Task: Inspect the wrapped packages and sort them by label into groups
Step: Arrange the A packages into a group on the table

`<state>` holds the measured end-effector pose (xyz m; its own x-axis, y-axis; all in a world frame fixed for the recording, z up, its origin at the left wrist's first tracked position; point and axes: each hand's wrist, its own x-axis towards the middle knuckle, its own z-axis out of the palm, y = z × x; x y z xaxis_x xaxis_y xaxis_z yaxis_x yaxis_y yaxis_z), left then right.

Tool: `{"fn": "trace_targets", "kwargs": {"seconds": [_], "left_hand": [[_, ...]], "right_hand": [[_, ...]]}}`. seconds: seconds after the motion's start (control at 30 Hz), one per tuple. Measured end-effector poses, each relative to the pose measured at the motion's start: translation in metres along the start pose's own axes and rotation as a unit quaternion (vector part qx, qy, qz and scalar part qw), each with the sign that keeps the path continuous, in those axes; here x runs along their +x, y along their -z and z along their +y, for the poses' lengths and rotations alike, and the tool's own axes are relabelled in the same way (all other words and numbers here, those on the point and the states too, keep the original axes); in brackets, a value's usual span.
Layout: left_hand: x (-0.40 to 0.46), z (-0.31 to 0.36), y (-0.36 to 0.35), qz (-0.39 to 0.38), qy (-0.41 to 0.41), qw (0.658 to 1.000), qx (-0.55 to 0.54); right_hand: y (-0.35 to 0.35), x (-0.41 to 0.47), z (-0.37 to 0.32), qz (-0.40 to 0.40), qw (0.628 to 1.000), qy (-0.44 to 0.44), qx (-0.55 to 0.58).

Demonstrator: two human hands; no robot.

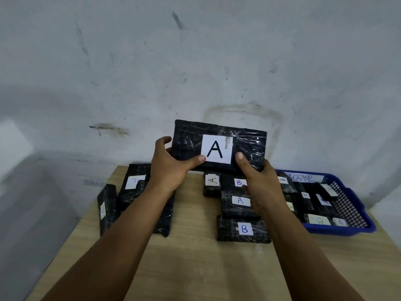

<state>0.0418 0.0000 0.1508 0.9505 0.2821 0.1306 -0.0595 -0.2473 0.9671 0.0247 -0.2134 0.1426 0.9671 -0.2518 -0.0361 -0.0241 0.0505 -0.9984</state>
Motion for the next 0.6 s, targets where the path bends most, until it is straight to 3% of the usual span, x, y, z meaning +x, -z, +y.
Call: {"fn": "trace_targets", "kwargs": {"seconds": [0.17, 0.43, 0.6], "left_hand": [[0.007, 0.0, 0.006, -0.082, -0.025, 0.996, 0.019], [0.015, -0.005, 0.015, -0.095, -0.02, 0.995, 0.019], [0.022, -0.002, 0.022, -0.117, 0.003, 0.992, -0.052]], "right_hand": [[0.004, -0.001, 0.008, -0.014, 1.0, 0.018, -0.009], [0.008, 0.003, 0.004, -0.033, 0.999, 0.021, -0.022], [0.011, 0.005, 0.002, -0.038, 0.999, 0.02, 0.015]]}}
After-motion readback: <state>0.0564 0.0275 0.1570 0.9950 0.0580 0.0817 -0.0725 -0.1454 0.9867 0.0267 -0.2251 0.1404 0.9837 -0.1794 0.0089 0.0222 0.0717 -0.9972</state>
